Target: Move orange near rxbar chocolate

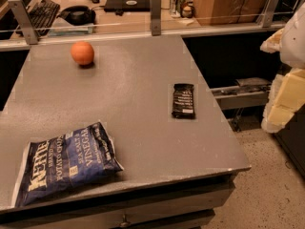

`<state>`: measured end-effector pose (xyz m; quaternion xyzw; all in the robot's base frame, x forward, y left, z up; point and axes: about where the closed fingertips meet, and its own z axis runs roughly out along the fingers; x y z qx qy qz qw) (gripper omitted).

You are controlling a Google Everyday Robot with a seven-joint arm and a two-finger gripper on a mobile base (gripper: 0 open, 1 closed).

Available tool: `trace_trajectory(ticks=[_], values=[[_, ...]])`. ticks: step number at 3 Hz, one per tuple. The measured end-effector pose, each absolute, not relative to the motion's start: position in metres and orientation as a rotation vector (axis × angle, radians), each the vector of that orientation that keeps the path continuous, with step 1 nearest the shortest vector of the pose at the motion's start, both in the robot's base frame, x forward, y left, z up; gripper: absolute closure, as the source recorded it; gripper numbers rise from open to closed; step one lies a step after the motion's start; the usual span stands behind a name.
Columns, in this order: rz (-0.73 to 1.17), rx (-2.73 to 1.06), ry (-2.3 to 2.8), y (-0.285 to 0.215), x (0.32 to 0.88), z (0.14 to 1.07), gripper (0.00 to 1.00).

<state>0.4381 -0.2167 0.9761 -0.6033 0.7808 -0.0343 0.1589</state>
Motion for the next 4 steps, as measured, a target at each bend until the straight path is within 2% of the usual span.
trace_trajectory(ticks=[1, 3, 4], values=[[-0.098, -1.725, 2.232, -0.217, 0.438, 0.976, 0.00], [0.058, -1.759, 1.988, -0.120, 0.533, 0.962, 0.00], [0.132, -1.757, 1.891, -0.057, 0.590, 0.942, 0.00]])
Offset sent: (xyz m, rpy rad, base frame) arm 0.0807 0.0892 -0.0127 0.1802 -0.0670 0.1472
